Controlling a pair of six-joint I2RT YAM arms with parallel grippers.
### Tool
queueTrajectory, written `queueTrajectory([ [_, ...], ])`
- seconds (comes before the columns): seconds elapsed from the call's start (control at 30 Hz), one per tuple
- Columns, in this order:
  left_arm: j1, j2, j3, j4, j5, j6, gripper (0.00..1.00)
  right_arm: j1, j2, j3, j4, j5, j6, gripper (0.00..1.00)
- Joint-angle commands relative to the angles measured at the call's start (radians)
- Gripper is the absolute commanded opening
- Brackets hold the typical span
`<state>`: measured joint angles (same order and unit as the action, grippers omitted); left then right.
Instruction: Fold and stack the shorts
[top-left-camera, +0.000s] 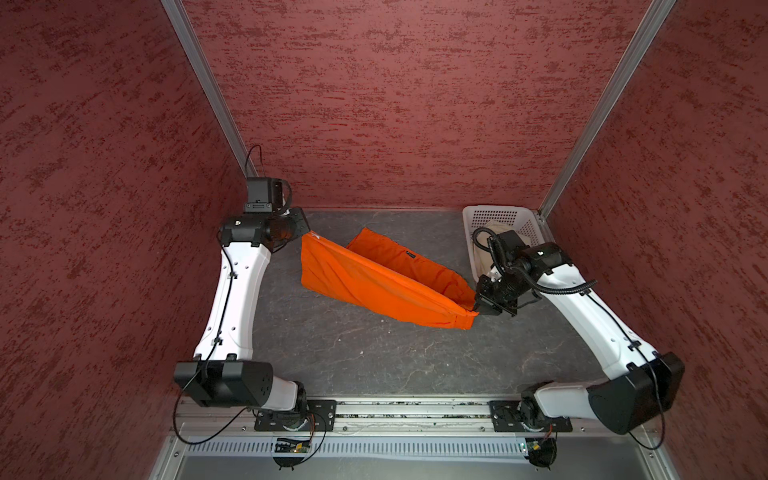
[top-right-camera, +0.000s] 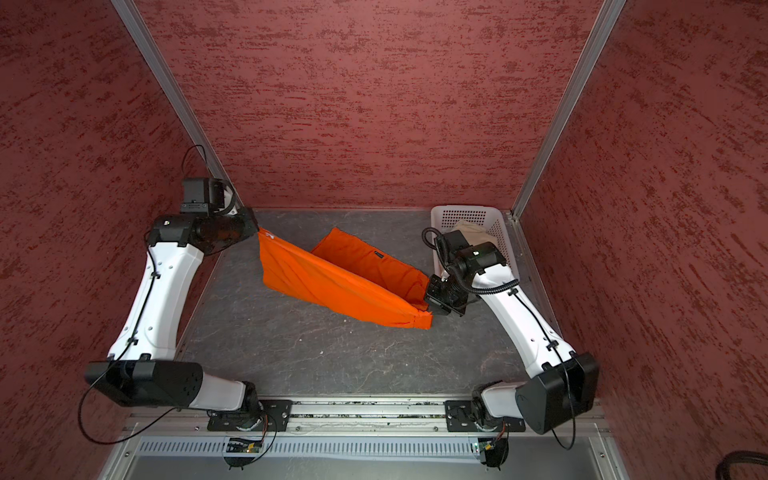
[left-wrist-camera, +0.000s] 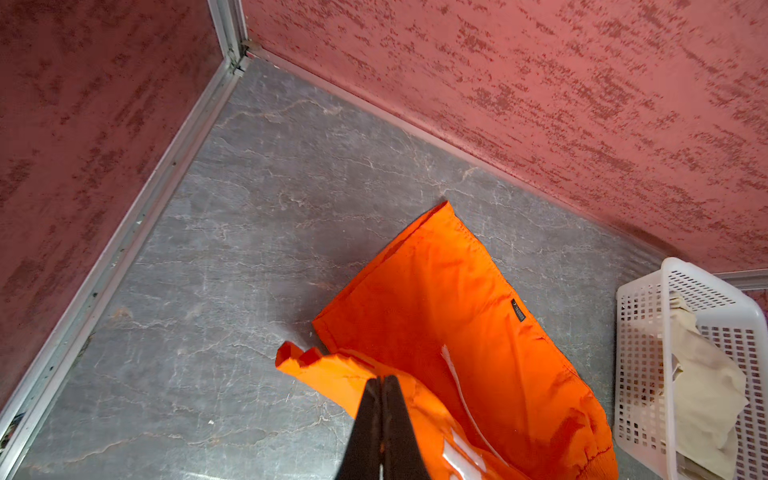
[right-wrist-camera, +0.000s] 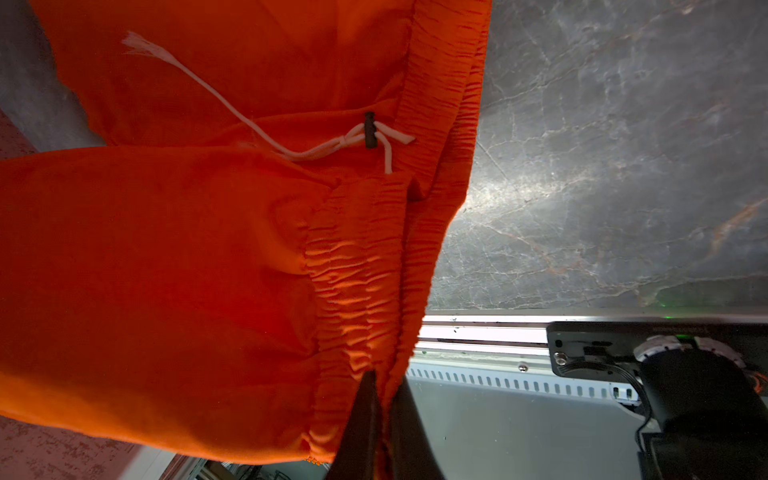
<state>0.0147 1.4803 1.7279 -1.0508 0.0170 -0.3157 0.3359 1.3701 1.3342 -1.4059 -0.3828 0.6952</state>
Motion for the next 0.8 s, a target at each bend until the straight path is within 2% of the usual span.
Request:
queueTrajectory([
  [0.0, 0.003, 0.057, 0.062, 0.102, -0.087, 0.039, 0.00, -0.035, 0.019, -0.034, -0.059, 0.053, -0.051, 0.03],
  [0.53, -0.049, 0.363, 0.257, 0.149, -0.106, 0.042, 0.00, -0.140, 0.155, -0.041, -0.026, 0.064, -0.155, 0.04],
  [0.77, -0.070, 0.511, 0.373, 0.172, -0.099, 0.029, 0.00, -0.166, 0.215, -0.011, 0.011, 0.068, -0.160, 0.04],
])
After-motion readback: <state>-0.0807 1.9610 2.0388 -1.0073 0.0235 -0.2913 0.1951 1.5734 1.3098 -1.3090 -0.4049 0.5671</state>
